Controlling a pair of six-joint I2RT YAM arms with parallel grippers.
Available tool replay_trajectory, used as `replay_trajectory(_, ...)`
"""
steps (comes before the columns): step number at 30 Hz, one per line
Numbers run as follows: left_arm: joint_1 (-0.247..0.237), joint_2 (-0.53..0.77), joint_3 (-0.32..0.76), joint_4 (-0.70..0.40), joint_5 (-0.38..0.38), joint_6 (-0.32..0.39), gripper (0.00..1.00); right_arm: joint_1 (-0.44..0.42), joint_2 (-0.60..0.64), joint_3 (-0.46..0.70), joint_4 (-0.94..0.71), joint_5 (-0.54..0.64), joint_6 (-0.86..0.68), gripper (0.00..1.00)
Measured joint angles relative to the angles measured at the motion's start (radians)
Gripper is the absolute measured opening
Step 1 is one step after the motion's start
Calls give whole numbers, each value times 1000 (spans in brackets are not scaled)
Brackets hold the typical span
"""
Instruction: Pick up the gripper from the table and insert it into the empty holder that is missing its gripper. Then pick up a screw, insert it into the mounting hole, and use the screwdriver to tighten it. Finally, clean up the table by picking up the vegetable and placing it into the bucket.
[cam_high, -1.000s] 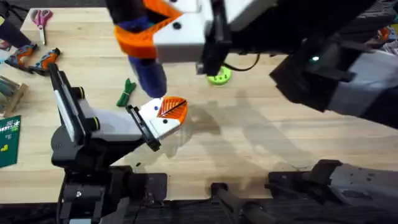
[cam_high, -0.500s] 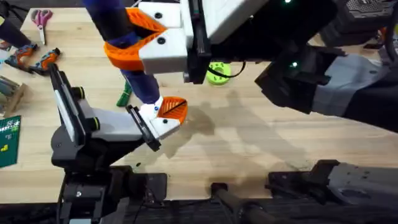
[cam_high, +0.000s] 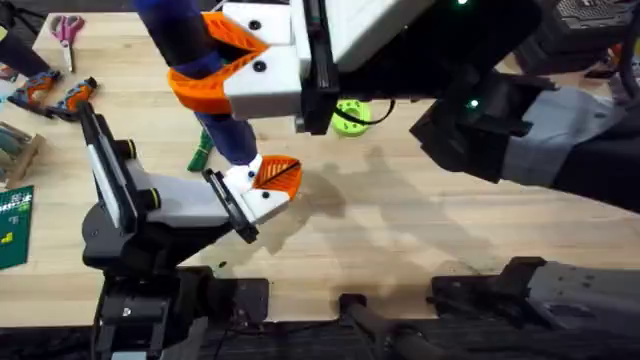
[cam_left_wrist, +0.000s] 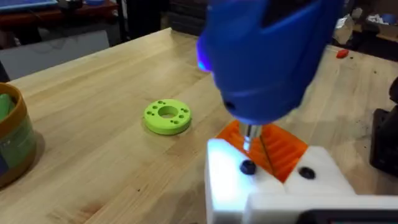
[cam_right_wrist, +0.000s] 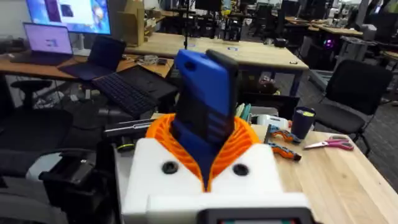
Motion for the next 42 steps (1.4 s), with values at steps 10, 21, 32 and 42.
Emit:
replay_trajectory(10,0,0,0,0,0,0,14,0,28,0,0,0,0,28)
replay_trajectory(21,0,0,0,0,0,0,14,0,28,0,0,0,3,28)
replay_trajectory(32,0,0,0,0,0,0,14,0,28,0,0,0,32,28)
replay_trajectory(42,0,0,0,0,0,0,14,0,28,0,-15,0,35,28)
